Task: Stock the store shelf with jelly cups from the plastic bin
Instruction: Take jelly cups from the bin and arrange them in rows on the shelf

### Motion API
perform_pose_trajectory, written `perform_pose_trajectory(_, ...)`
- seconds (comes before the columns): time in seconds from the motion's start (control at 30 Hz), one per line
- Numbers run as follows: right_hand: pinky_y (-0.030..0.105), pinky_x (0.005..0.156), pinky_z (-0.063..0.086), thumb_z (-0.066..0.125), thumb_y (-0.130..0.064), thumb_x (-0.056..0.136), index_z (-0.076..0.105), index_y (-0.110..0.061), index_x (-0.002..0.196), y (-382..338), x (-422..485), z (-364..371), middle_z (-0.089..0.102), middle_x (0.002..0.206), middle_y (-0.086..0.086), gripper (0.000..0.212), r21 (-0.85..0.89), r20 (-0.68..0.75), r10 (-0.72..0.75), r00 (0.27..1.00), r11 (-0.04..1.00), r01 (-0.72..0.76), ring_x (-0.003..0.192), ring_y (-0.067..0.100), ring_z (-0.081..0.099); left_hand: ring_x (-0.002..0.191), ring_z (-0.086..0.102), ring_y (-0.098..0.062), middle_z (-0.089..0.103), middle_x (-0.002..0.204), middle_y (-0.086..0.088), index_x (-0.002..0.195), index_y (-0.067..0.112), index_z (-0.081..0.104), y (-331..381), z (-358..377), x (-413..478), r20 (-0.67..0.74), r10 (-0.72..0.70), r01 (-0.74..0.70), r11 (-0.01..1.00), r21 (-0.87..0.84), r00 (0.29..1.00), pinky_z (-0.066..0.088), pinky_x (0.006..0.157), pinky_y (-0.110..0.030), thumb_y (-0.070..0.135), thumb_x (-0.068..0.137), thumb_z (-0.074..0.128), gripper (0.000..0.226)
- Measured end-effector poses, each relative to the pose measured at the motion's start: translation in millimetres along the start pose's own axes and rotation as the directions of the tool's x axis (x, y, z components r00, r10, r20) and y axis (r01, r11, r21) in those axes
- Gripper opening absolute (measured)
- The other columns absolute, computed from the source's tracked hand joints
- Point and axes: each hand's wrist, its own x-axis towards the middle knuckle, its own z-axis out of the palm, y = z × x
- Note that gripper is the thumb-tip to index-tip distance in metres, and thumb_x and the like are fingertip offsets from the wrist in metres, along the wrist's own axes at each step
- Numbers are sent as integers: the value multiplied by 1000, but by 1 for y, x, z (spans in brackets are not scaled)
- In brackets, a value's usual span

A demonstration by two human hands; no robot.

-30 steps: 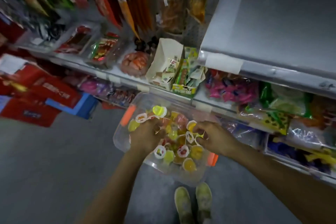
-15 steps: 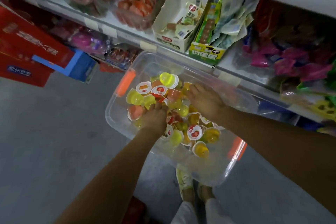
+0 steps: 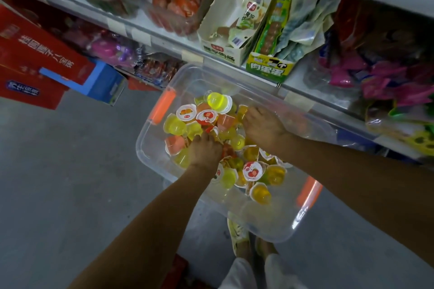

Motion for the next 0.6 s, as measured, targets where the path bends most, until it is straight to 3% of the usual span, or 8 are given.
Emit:
perform_pose_trajectory(0.07,31,69,51,65,-15,60,71,-18,63,-5,-10,-11,63,64,1,7,90,6,58,998,994,-58,69,23,61,125,45,-28,55,132,-8,123,15,61,-3,-3,-3,-3,38,-37,999,19,999,35,103,-37,24,90,64,34)
perform_pose_trajectory(0.13,34,75,50,63,-13,63,70,-12,80,-9,-22,-22,67,78,8,18,261,75,138,988,953,-153,77,29,64,121,49,-28,56,129,-8,123,17,61,-9,-8,-7,-10,-10,9,994,-111,1000,36,103,-37,31,87,67,39)
perform_pose_trajectory(0.2,38,86,48,58,-19,79,62,-9,105,-12,-36,-31,65,105,14,28,574,255,179,950,763,-298,101,35,61,116,53,-29,56,126,-9,125,18,60,-15,-17,-14,-3,-94,85,919,-385,996,41,99,-38,40,86,67,46)
perform_pose_trajectory(0.3,40,85,50,49,-37,90,47,-16,123,-3,-62,-56,59,121,11,39,828,462,213,861,244,-505,112,36,57,103,62,-30,65,112,-12,112,13,66,-15,-40,-34,97,-177,176,513,-840,979,52,87,-37,36,87,61,34)
perform_pose_trajectory(0.37,40,87,48,47,-45,91,33,-14,129,5,-78,-73,58,125,8,51,812,559,214,801,53,-581,115,33,56,92,68,-28,68,109,-12,114,13,59,-12,-59,-53,220,-155,238,113,-965,963,58,78,-38,36,88,58,34)
perform_pose_trajectory(0.4,39,87,48,47,-48,91,28,-12,130,9,-86,-82,58,123,6,57,797,590,212,779,5,-605,113,31,57,85,70,-25,67,108,-12,118,14,53,-10,-67,-62,247,-140,249,-5,-968,959,60,71,-36,35,89,58,36)
perform_pose_trajectory(0.53,42,82,55,47,-63,74,24,-11,135,32,-121,-117,70,97,-1,83,806,591,220,776,-137,-575,90,22,67,88,68,-28,65,100,-10,103,17,48,-8,-106,-93,159,-178,143,-97,-985,971,59,66,-38,31,83,66,30)
perform_pose_trajectory(0.6,45,78,57,55,-59,68,40,-14,122,47,-139,-137,71,82,-1,71,832,553,250,795,-217,-510,79,19,70,83,65,-29,61,92,-12,93,17,46,-9,-129,-109,133,-156,104,-180,-978,979,59,66,-42,23,84,69,25)
